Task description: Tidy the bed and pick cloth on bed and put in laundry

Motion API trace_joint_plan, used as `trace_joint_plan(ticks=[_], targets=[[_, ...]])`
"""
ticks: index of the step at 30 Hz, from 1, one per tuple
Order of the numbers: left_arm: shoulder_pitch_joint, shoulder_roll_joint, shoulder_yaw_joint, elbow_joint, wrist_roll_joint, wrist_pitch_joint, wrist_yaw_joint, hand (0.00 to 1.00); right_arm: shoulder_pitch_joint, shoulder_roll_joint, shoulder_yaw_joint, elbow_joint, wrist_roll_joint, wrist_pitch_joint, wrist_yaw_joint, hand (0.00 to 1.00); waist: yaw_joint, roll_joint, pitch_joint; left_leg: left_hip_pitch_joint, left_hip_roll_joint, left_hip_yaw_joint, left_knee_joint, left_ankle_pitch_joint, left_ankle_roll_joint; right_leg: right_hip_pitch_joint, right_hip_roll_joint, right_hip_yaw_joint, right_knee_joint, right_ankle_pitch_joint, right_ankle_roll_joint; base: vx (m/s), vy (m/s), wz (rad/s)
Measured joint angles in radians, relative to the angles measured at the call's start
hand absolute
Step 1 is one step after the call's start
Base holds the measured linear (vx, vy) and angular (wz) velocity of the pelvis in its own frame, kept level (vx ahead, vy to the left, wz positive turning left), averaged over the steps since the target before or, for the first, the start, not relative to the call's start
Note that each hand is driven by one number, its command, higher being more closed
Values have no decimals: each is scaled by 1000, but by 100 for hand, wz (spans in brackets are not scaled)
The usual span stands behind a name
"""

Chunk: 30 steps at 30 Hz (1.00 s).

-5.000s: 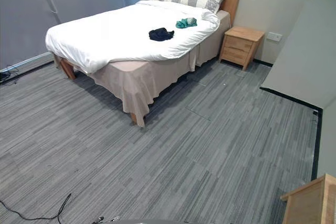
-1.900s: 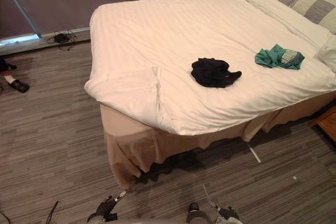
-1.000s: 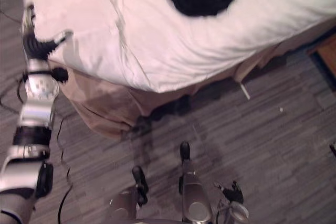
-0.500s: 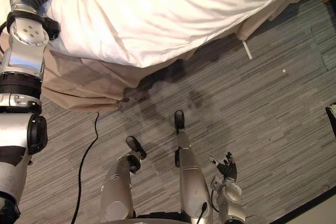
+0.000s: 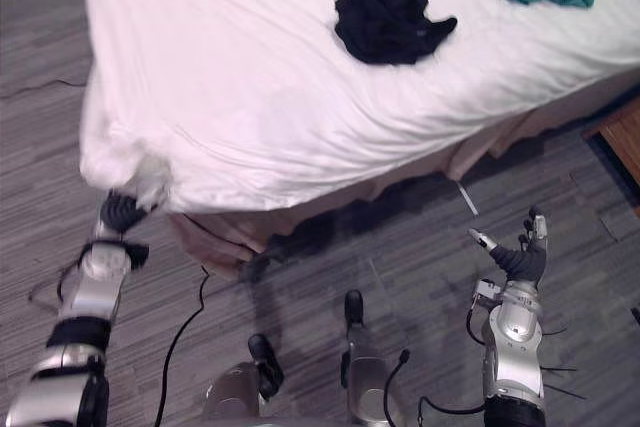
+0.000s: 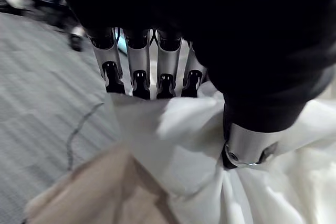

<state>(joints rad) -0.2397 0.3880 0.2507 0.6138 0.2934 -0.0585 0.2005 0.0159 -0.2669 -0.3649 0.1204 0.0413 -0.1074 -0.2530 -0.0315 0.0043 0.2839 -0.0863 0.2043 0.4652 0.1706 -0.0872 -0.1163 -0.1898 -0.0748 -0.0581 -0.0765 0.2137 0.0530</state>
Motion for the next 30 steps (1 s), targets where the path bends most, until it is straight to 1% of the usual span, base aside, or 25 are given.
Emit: trace_joint_plan(ticks=[1, 2, 3, 4, 6, 7, 9, 10, 11, 12, 14, 16, 17, 18, 19, 20, 21, 22, 23, 24, 25, 26, 27, 29, 30], targets=[[49, -40, 12, -17, -24, -11, 11, 0, -21, -13, 3, 20, -23, 2, 3, 100, 13, -1, -10, 21, -6, -7, -8, 0, 0, 25, -2, -8, -7, -1, 2, 2, 62, 26], [97, -89, 36, -15, -47, -7, 20, 0, -40, -26, 6, 30, -40, 5, 7, 100, 20, 2, -28, 34, -16, -21, -19, 2, 3, 48, -9, -21, -19, -1, 4, -4, 50, 26], [124, -109, 50, -13, -55, -4, 23, 0, -52, -33, 11, 34, -49, 5, 9, 100, 19, 4, -34, 37, -18, -29, -23, 2, 3, 55, -13, -26, -20, -2, 6, -10, 60, 28], [192, -146, 81, 2, -77, -2, 28, 0, -88, -54, 30, 49, -58, 5, 13, 100, 23, 4, -37, 46, -28, -42, -33, 3, 4, 66, -16, -32, -19, -3, 7, -27, 54, 23], [246, -173, 106, 48, -104, 5, 38, 0, -139, -78, 46, 72, -62, 6, 14, 100, 34, 4, -39, 41, -36, -53, -37, 6, 9, 65, -25, -39, -19, -1, 11, -45, 55, 20], [296, -196, 124, 101, -136, 7, 47, 0, -193, -112, 74, 110, -62, 6, 13, 100, 50, 5, -39, 35, -48, -64, -49, 16, 18, 62, -34, -49, -18, 1, 14, -51, 31, 26], [339, -226, 154, 154, -177, 8, 55, 0, -300, -144, 125, 180, -62, 8, 11, 100, 56, 6, -35, 17, -58, -87, -51, 23, 19, 51, -44, -68, -9, 2, 15, -97, 37, 37], [359, -244, 154, 188, -209, 8, 61, 0, -409, -173, 168, 230, -61, 8, 7, 100, 64, 11, -10, -9, -64, -110, -36, 26, 24, 33, -53, -79, 11, 2, 15, -105, 34, 32], [358, -251, 154, 195, -221, 7, 62, 0, -456, -189, 186, 252, -60, 7, 3, 100, 70, 12, 2, -24, -64, -113, -26, 26, 24, 19, -55, -79, 21, 2, 15, -147, 33, 30], [354, -264, 153, 203, -245, 7, 62, 0, -569, -235, 221, 303, -53, 7, -6, 100, 76, 15, 28, -73, -64, -131, 3, 23, 19, -19, -63, -86, 41, 1, 15, -165, 19, 35], [329, -272, 148, 202, -268, 4, 62, 0, -775, -322, 271, 376, -45, 7, -12, 100, 79, 26, 89, -166, -65, -172, 53, 24, 21, -82, -73, -113, 67, 2, 16, -219, 18, 47], [300, -272, 135, 202, -306, -3, 64, 0, -950, -414, 335, 439, -15, 2, -37, 100, 101, 35, 124, -273, -66, -207, 96, 25, 21, -161, -76, -132, 78, 8, 17, -225, -5, 39], [283, -271, 102, 202, -328, -16, 66, 0, -1042, -460, 376, 497, -7, 1, -46, 100, 108, 40, 130, -340, -67, -226, 107, 36, 25, -214, -80, -140, 79, 13, 23, -145, -18, 38], [274, -271, 89, 202, -333, -20, 66, 0, -1072, -474, 392, 519, -2, 0, -50, 100, 109, 43, 132, -365, -68, -233, 107, 45, 29, -233, -83, -145, 79, 13, 23, -110, -16, 44], [249, -271, 51, 204, -342, -29, 66, 0, -1124, -504, 423, 563, 11, 0, -56, 100, 112, 53, 139, -411, -69, -251, 104, 63, 31, -267, -85, -162, 76, 15, 25, -69, -25, 46], [209, -273, 4, 204, -352, -39, 66, 0, -1162, -529, 446, 623, 32, 1, -58, 100, 126, 59, 152, -446, -74, -265, 90, 89, 34, -300, -88, -170, 74, 22, 30, -72, -32, 44], [193, -274, -13, 203, -359, -42, 66, 0, -1171, -530, 447, 648, 42, 2, -58, 100, 128, 60, 157, -455, -78, -269, 78, 100, 36, -311, -90, -175, 74, 24, 31, -37, -32, 41], [162, -286, -35, 201, -365, -48, 65, 0, -1179, -525, 456, 688, 70, 6, -56, 100, 135, 66, 164, -474, -82, -274, 60, 119, 40, -332, -97, -188, 76, 32, 30, -3, -17, 29], [131, -306, -62, 196, -369, -56, 65, 0, -1180, -510, 463, 710, 99, 12, -51, 100, 149, 73, 182, -481, -83, -272, 45, 134, 50, -345, -98, -192, 78, 41, 24, 2, -12, 21], [124, -315, -66, 187, -371, -58, 64, 0, -1180, -499, 463, 713, 110, 15, -50, 100, 155, 74, 191, -482, -83, -271, 44, 135, 51, -347, -98, -192, 78, 43, 21, 8, -13, 9], [117, -337, -74, 168, -374, -62, 64, 0, -1186, -467, 461, 716, 126, 12, -55, 100, 155, 83, 200, -491, -80, -272, 44, 138, 55, -357, -98, -198, 86, 47, 16, 14, -9, 5], [109, -348, -97, 155, -379, -63, 63, 0, -1202, -450, 461, 715, 151, -3, -61, 100, 152, 87, 205, -494, -79, -273, 44, 139, 56, -359, -98, -210, 89, 47, 15, 18, -9, 7], [106, -351, -103, 153, -381, -63, 63, 0, -1210, -445, 461, 714, 162, -3, -59, 100, 151, 87, 205, -494, -79, -273, 44, 139, 56, -358, -98, -211, 89, 47, 15, 25, -4, 4], [89, -361, -141, 133, -383, -68, 63, 0, -1222, -392, 459, 715, 230, -4, -47, 100, 150, 88, 205, -472, -79, -275, 38, 139, 56, -340, -98, -216, 93, 44, 11, 0, 0, 0], [82, -363, -145, 134, -383, -68, 63, 0, -1222, -373, 459, 717, 244, -5, -47, 100, 150, 88, 205, -465, -79, -275, 36, 139, 56, -334, -98, -216, 93, 43, 10, 0, 0, 0]])
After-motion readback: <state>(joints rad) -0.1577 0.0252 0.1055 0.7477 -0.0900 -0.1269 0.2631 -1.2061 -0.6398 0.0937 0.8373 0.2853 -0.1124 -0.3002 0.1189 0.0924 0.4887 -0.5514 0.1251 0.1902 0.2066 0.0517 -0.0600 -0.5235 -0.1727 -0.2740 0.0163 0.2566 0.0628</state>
